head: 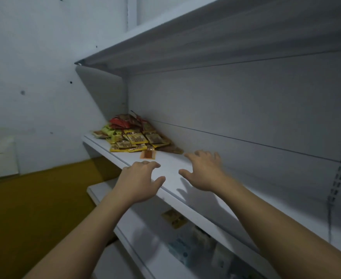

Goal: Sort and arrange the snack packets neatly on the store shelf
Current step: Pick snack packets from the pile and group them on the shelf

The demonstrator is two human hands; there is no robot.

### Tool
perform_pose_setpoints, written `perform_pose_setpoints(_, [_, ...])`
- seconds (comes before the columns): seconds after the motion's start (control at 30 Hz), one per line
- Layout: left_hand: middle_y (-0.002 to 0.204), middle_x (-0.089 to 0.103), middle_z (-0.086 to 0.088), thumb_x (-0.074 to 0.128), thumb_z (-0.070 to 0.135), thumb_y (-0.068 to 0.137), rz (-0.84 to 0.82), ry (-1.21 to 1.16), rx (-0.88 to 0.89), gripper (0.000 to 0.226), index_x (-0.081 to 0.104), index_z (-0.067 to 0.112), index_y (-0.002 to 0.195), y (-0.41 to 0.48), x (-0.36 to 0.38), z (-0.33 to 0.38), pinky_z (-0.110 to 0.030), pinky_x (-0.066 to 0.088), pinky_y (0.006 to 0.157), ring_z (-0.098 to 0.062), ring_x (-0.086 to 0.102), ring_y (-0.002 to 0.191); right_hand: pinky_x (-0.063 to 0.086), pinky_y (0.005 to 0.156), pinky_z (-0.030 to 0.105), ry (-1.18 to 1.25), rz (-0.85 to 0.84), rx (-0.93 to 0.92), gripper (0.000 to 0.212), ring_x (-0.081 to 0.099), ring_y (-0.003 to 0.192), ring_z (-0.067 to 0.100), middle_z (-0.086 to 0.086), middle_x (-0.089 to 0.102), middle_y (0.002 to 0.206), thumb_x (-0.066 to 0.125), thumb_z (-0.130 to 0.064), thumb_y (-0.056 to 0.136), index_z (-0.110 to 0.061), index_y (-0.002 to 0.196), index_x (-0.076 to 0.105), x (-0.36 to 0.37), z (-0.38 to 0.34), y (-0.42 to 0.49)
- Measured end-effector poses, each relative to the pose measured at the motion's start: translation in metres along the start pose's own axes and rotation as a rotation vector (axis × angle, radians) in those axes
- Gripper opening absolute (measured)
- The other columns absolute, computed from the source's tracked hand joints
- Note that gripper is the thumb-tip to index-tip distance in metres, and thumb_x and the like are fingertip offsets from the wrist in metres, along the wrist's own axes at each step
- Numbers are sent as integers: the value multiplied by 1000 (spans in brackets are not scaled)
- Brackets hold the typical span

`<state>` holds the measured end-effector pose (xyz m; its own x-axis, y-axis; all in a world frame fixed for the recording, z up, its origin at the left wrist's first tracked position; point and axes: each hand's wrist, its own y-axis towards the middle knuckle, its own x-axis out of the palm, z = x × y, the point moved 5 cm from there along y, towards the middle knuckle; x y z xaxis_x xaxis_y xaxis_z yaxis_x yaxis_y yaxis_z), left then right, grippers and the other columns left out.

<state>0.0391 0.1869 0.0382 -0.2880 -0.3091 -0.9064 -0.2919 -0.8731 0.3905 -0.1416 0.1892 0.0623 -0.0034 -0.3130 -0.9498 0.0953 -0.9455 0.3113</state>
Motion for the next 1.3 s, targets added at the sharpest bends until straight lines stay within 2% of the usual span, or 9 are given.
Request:
perform_pose_setpoints(0.23, [144,52,2,46,58,96,-78,118,-102,55,42,31,144,65,24,-63,-45,45,101,-22,50,128,26,112,51,71,-10,-84,60,40,132,30,9,45,145,43,-62,95,-30,146,39,42,-19,113])
perform_pose_setpoints(0.4, [144,52,-1,48,55,96,-63,153,-141,55,44,28,143,128,28,-104,-42,46,101,-24,50,129,28,109,49,133,30,-126,61,42,131,30,8,48,141,44,-62,94,-28,144,41,64,-28,187])
perform_pose_setpoints(0.57, [145,51,2,48,55,96,-82,144,-163,53,45,29,142,171,57,-133,-43,45,102,-23,47,131,24,114,51,139,-27,-133,56,39,133,29,7,46,143,46,-59,94,-29,141,43,97,-18,227])
perform_pose_setpoints(0.73, [138,56,1,49,53,96,-53,140,-131,50,50,28,138,221,71,-147,-41,48,97,-23,54,123,25,113,50,135,-19,-66,53,43,126,31,9,50,132,51,-56,92,-27,137,48,106,8,257])
perform_pose_setpoints(0.87, [135,58,-1,50,54,95,-47,125,-129,51,50,27,138,250,82,-164,-43,48,97,-25,54,121,27,112,48,104,-34,-50,58,41,128,32,11,46,137,49,-56,94,-24,142,42,112,17,276])
perform_pose_setpoints(1.03, [131,59,-3,50,54,95,-56,134,-102,49,51,26,136,285,91,-190,-42,48,96,-26,54,118,36,97,40,112,-78,-1,60,44,125,31,11,46,136,49,-57,93,-24,143,40,120,13,309])
perform_pose_setpoints(1.1, [132,58,-3,49,54,96,-52,155,-101,50,50,27,137,299,92,-204,-40,49,94,-26,53,119,37,93,38,141,-101,18,60,46,123,32,12,46,134,49,-58,93,-24,142,41,126,4,324])
perform_pose_setpoints(1.2, [136,55,-6,46,58,95,-14,145,-142,56,45,25,141,325,92,-227,-46,48,96,-29,51,123,40,92,36,226,-104,63,63,47,124,33,12,46,136,50,-60,93,-24,144,39,135,-10,350])
perform_pose_setpoints(1.3, [147,45,-9,41,67,92,-67,163,-197,69,34,27,148,349,99,-251,-50,45,102,-33,45,132,44,95,36,296,-129,131,67,48,127,31,10,45,142,51,-61,93,-23,147,38,145,-26,378])
